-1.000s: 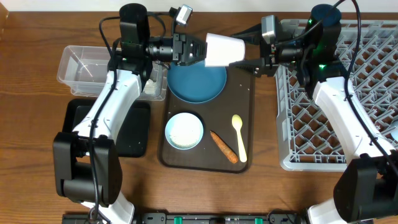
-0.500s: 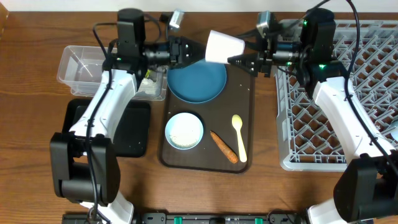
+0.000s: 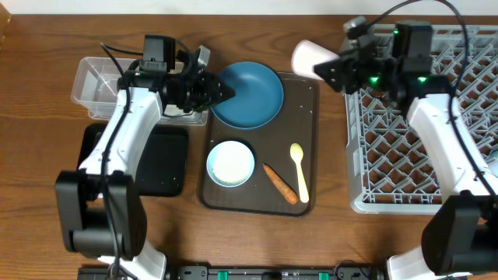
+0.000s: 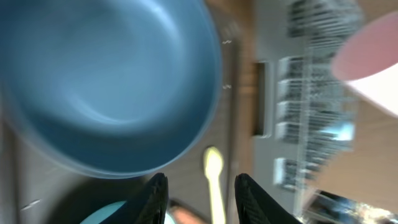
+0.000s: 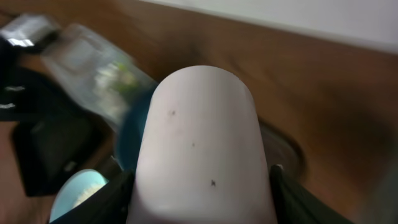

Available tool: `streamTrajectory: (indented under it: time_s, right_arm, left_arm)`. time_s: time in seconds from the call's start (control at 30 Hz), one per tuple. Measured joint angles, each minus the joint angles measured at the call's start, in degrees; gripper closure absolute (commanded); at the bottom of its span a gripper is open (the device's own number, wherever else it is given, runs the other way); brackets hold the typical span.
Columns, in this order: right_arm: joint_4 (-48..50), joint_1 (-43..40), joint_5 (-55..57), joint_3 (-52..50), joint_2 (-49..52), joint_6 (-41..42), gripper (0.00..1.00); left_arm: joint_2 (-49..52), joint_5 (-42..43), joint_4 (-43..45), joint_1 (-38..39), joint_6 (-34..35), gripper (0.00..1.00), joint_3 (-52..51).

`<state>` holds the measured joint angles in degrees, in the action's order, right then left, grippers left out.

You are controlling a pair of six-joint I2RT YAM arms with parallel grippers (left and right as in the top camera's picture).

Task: Sort waste into correct bins and load items into the dishwasher rack
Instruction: 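Carry the cup with the right gripper and set it in the rack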

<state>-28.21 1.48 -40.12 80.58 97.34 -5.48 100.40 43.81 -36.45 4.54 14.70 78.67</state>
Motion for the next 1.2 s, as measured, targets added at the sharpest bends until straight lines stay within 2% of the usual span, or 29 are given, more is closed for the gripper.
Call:
streamTrajectory:
  time_s: [0.17,0.3,0.33,0.37,0.4,0.57,0.7,0.93,1.2]
  right_arm:
    - [-13.35,-5.01,11.56,8.46,0.0,0.2,0.85]
    - [-19.37,-8.96,20.37,13.75,-0.02,0.26,0.88]
    - [-20.35,-9.99,22.53,14.45,-0.04,0.28,0.91]
    - [-21.16,-11.19,24.98,14.84,-0.11,0.31,0.99]
    - [-21.81,-12.13,26.97,14.97,-0.11,0.42,0.99]
    - [-24.72,-18.47,38.1,14.99,-0.11,3.13,0.99]
    - [-26.25,-24.9,42.49,14.99,-0.11,5.16,0.99]
    - [-29.2,-31.63,44.52,14.99,-0.11,8.09,0.98]
    - [-28.41,-35.04,45.05,12.44,-0.11,8.76,0.98]
  left_arm:
    - [-7.74,-12.85,-6.4,0.0,-3.91,0.62,0.0]
    - [-11.63,-20.9,-8.96,0.0,-4.96,0.62,0.0]
    - [-11.96,-22.27,-9.33,0.0,-5.16,0.62,0.0]
    - [-12.02,-23.37,-9.55,0.0,-5.44,0.62,0.0]
    - [-12.02,-24.28,-9.64,0.0,-5.6,0.62,0.0]
    - [-11.96,-26.6,-9.66,0.0,-5.79,0.62,0.0]
    - [-11.96,-27.5,-9.66,0.0,-5.79,0.62,0.0]
    - [-11.96,-27.71,-9.66,0.0,-5.79,0.62,0.0]
    - [-11.96,-27.71,-9.66,0.0,-5.79,0.62,0.0]
